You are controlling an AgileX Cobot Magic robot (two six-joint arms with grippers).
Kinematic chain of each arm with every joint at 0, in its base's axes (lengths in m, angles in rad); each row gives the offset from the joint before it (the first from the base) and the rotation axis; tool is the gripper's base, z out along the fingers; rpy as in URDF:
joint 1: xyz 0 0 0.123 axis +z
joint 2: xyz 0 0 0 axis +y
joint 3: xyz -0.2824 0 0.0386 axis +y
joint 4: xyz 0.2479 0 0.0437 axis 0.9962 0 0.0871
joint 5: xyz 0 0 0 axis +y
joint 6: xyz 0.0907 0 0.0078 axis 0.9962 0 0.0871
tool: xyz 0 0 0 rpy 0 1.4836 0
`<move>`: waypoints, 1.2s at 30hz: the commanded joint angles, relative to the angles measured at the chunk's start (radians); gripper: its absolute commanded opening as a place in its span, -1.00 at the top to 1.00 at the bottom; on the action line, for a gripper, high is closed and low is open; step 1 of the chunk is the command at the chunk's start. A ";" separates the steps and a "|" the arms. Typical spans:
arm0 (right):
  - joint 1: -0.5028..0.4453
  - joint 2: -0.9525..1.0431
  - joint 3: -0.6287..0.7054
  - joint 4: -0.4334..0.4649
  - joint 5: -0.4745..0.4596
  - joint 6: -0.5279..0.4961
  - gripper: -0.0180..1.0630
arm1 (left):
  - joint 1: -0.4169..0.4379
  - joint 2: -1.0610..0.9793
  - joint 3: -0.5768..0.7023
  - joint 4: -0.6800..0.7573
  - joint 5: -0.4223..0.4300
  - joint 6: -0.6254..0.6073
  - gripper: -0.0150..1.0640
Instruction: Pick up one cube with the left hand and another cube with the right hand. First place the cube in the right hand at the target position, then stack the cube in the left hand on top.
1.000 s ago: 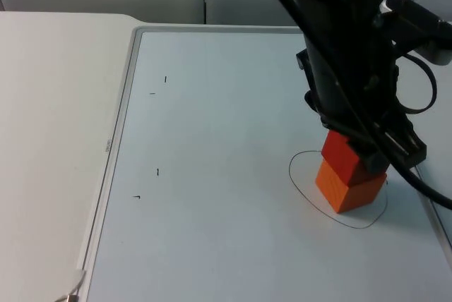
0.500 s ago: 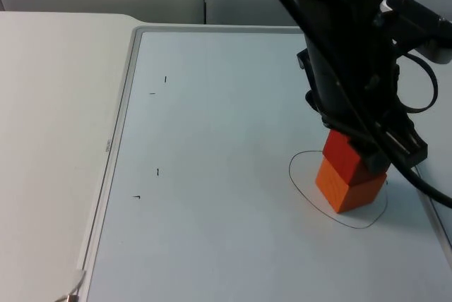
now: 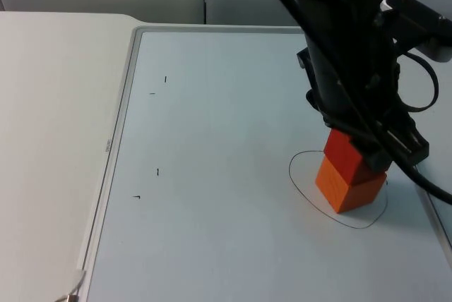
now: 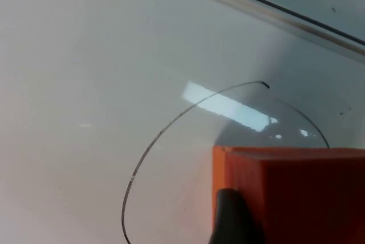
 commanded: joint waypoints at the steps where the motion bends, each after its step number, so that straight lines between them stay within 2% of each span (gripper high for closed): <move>1: 0.005 0.001 0.003 0.000 -0.013 -0.001 -0.51 | -0.007 -0.006 -0.011 -0.006 0.012 -0.008 -0.17; 4: 0.005 0.001 0.003 0.000 -0.013 -0.001 -0.51 | -0.007 -0.006 -0.011 -0.006 0.027 -0.008 -0.24; 12: 0.005 0.001 0.003 0.000 -0.013 -0.001 -0.51 | -0.007 -0.012 -0.014 -0.006 0.052 -0.008 -0.24; 16: 0.005 0.001 0.003 0.000 -0.013 -0.001 -0.51 | -0.007 -0.012 -0.101 -0.003 0.177 -0.010 -0.24; 17: 0.005 0.001 0.003 0.000 -0.013 -0.001 -0.51 | -0.007 -0.012 -0.101 -0.003 0.177 -0.010 -0.24; 20: 0.005 0.001 0.003 0.000 -0.013 -0.001 -0.51 | -0.007 -0.012 -0.228 0.003 0.311 -0.010 -0.24; 21: 0.005 0.001 0.003 0.000 -0.015 -0.001 -0.51 | -0.007 -0.015 -0.298 0.003 0.391 -0.010 -0.24; 22: 0.005 0.001 0.003 0.000 -0.015 -0.001 -0.51 | -0.007 -0.015 -0.298 0.003 0.391 -0.010 -0.24; 24: 0.005 0.001 0.003 0.002 -0.020 -0.001 -0.51 | -0.007 -0.024 -0.402 0.003 0.391 -0.010 -0.24; 26: 0.005 -0.003 0.003 0.003 -0.031 -0.001 -0.51 | -0.007 -0.063 -0.454 0.011 0.391 -0.033 -0.24; 32: 0.005 -0.011 0.001 0.003 -0.041 -0.001 -0.51 | -0.007 -0.189 -0.477 0.039 0.391 -0.033 -0.24; 36: 0.005 -0.017 0.001 0.001 -0.048 -0.001 -0.51 | -0.007 -0.334 -0.440 0.055 0.391 -0.046 -0.24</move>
